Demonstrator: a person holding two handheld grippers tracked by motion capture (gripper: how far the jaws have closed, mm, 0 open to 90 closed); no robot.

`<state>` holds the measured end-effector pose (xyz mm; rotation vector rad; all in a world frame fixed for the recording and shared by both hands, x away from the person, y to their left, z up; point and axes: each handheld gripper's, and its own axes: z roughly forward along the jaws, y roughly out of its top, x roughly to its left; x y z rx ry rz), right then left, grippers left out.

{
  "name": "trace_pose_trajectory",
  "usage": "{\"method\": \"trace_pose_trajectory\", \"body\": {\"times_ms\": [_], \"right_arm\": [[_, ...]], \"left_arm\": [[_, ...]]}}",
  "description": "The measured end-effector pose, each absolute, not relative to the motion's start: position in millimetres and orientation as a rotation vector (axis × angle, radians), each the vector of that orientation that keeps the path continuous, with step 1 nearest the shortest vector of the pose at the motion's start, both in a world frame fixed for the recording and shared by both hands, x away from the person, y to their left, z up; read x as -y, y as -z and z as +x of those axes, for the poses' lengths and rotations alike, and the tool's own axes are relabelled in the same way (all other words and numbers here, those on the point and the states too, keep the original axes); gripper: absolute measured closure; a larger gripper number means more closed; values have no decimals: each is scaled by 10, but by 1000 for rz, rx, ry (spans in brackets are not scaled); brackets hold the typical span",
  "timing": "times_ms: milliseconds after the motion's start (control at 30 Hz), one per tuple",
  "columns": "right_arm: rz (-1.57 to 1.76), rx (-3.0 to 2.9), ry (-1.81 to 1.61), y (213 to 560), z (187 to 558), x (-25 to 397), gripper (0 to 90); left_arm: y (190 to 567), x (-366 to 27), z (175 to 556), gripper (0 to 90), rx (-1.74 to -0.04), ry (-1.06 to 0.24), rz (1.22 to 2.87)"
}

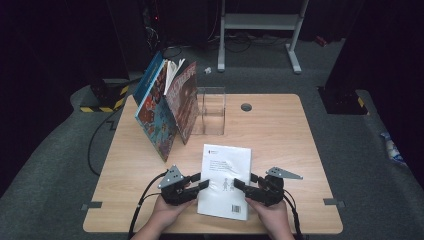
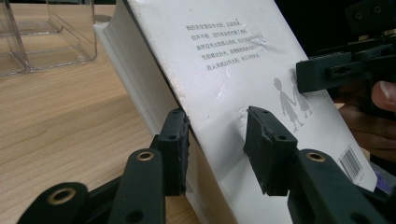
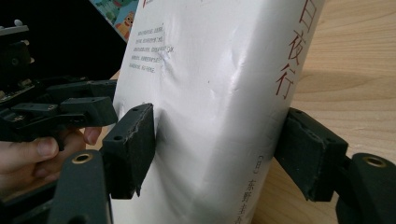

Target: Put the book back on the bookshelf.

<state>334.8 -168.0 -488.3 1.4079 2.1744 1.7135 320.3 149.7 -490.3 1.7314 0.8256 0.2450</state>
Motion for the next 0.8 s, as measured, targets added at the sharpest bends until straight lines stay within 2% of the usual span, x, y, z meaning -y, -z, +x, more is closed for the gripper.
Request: {"method": "trace_pose_trajectory", "body": {"times_ms": [800], "right_arm": [[1303, -2134, -1708, 4728, 3450, 1594, 346]], "left_arm": [[4773, -1513, 3271, 665, -814, -362, 1684]]}}
